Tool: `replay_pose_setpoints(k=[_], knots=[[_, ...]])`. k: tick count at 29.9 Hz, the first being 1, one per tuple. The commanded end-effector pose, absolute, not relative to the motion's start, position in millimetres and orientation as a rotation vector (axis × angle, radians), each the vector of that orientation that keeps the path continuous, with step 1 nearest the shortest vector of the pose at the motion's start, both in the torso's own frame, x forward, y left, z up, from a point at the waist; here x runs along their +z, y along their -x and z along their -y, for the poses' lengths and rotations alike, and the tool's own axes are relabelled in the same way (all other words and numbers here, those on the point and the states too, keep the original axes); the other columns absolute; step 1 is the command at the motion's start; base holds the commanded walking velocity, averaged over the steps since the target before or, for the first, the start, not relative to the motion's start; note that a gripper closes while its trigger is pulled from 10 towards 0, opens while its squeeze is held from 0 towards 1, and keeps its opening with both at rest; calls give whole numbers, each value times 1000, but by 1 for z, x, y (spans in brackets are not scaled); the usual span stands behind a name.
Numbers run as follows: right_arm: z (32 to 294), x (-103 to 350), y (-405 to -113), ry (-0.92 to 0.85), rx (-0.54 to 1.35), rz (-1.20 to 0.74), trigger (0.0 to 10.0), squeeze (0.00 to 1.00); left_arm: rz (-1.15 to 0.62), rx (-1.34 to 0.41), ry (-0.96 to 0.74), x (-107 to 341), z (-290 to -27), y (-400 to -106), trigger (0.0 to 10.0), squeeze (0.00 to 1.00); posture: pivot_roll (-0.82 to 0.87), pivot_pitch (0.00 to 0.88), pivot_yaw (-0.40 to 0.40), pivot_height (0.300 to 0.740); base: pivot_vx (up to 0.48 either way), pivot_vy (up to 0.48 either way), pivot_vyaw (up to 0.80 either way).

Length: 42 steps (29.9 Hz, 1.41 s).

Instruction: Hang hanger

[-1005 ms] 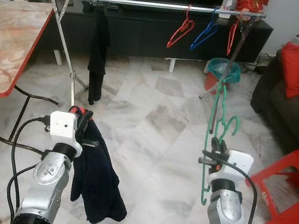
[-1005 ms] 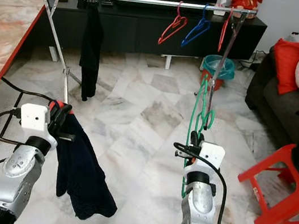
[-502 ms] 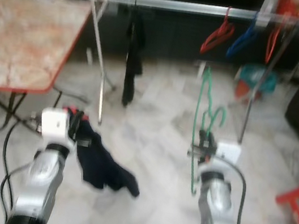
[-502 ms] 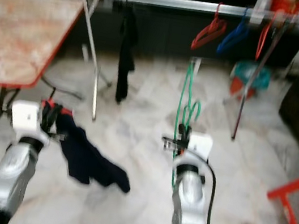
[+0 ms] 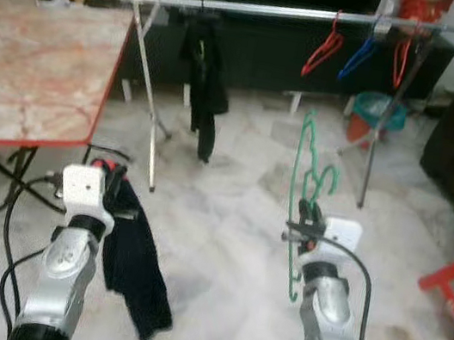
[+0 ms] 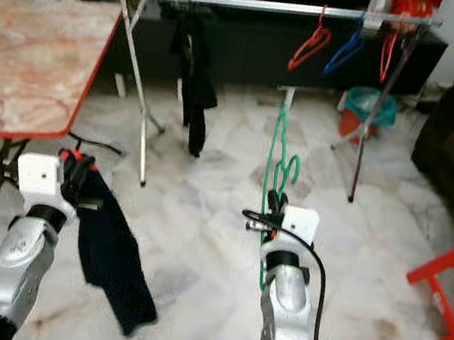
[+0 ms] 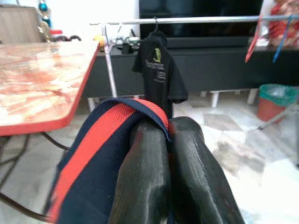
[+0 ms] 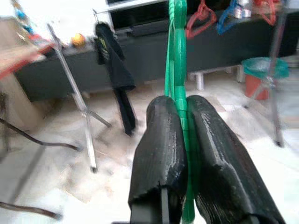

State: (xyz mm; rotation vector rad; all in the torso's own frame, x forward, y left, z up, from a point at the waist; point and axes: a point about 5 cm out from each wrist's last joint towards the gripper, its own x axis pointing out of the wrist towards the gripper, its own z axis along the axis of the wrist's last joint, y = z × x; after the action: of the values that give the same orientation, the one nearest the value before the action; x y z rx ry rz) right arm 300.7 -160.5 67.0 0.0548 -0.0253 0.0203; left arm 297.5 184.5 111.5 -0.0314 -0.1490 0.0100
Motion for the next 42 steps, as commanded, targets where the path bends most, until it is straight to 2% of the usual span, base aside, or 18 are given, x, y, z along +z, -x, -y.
replay_pose_setpoints(k=[1,8,34,37,38,42], knots=[[158,73,-304,-52,32,50,10000,0,187,17,15,121,-188,-299,10000,0,-54,0,30,740,0,337,438],[158,72,-303,-54,34,53,10000,0,180,7,21,119,-185,-299,10000,0,-59,0,32,740,0,335,730],[156,66,-301,-39,48,32,10000,0,182,15,32,118,-185,-300,10000,0,-54,0,23,740,0,334,0],[164,57,-300,-82,-9,-30,10000,0,183,17,33,119,-185,-301,10000,0,-54,0,22,740,0,334,0],[172,38,-299,-46,-47,-174,10000,0,183,20,33,119,-185,-301,10000,0,-55,0,22,740,0,334,0],[183,3,-285,-14,-65,-407,10000,0,182,27,33,119,-186,-301,10000,0,-57,0,21,740,0,333,0]])
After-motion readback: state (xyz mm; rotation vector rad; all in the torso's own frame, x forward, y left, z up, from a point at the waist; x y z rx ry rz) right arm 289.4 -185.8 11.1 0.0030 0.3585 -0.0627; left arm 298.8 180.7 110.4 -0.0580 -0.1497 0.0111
